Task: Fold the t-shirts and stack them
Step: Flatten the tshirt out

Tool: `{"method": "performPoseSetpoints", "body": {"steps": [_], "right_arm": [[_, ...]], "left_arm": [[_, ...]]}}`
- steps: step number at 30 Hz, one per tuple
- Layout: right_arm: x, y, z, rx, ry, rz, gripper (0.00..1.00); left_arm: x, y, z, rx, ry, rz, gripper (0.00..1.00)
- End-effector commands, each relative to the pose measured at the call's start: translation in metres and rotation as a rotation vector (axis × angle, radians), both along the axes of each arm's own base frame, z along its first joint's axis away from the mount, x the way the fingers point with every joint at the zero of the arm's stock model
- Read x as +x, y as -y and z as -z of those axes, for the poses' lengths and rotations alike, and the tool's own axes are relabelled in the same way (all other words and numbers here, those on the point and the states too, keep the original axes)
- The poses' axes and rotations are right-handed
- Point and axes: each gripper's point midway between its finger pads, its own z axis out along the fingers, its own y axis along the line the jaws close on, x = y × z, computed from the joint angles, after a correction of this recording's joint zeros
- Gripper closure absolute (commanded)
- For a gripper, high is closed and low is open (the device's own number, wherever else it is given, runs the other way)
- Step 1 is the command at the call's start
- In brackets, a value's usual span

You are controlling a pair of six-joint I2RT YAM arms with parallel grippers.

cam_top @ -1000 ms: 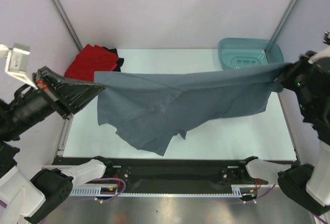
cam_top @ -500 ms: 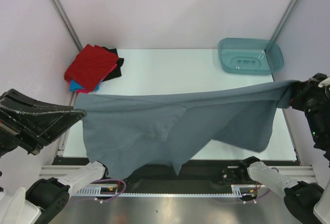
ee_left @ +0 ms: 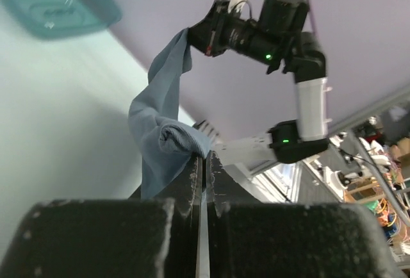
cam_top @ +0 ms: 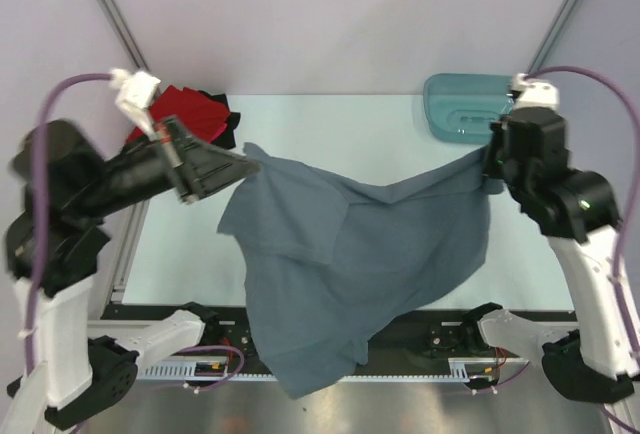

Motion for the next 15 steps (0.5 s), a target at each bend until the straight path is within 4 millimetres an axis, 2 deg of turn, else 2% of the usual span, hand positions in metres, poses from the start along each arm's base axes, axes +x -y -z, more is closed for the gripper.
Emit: {"method": "performPoseSetpoints", "body": {"steps": [1,2,3,5,6,7,8,9,10,12,13,14,15], "right_arm": [[0.041,-0.026,0.011,0.039,0.035,-0.049,1.0],[0.053,-0.031,0.023,0.033,0.025,-0.055,1.0],[0.064,-0.036,0.038,0.025,-0.006,-0.057,1.0],[0.082,-0.043,0.061,0.011,-0.026,-0.062,1.0],[0.094,-0.046,0.077,0.0,-0.065,-0.055,1.0],[0.101,-0.048,0.086,-0.003,-0.078,-0.047,1.0],[0.112,-0.05,0.099,-0.002,-0.084,-0.043,1.0],[0.12,-0.052,0.107,0.002,-0.087,-0.041,1.0],[0.132,-0.056,0.126,-0.004,-0.116,-0.046,1.0],[0.151,-0.061,0.129,0.03,-0.108,-0.055,1.0],[0.16,-0.063,0.135,0.029,-0.118,-0.055,1.0],[0.174,-0.065,0.149,0.02,-0.136,-0.052,1.0],[0.183,-0.065,0.154,0.016,-0.147,-0.05,1.0]], "left_arm": [[0.06,0.012,0.045,0.099,-0.038,-0.063,1.0],[0.071,0.015,0.057,0.117,-0.052,-0.064,1.0],[0.089,0.022,0.081,0.134,-0.093,-0.058,1.0],[0.115,0.02,0.105,0.149,-0.131,-0.084,1.0],[0.129,0.023,0.134,0.166,-0.194,-0.071,1.0],[0.148,0.018,0.139,0.152,-0.175,-0.096,1.0],[0.158,0.016,0.151,0.156,-0.201,-0.104,1.0],[0.173,0.01,0.168,0.155,-0.219,-0.114,1.0],[0.19,0.009,0.187,0.172,-0.261,-0.127,1.0],[0.213,0.003,0.204,0.22,-0.248,-0.165,1.0],[0.226,-0.004,0.209,0.232,-0.248,-0.197,1.0],[0.242,-0.007,0.226,0.263,-0.272,-0.206,1.0],[0.252,-0.01,0.232,0.275,-0.28,-0.213,1.0]]}}
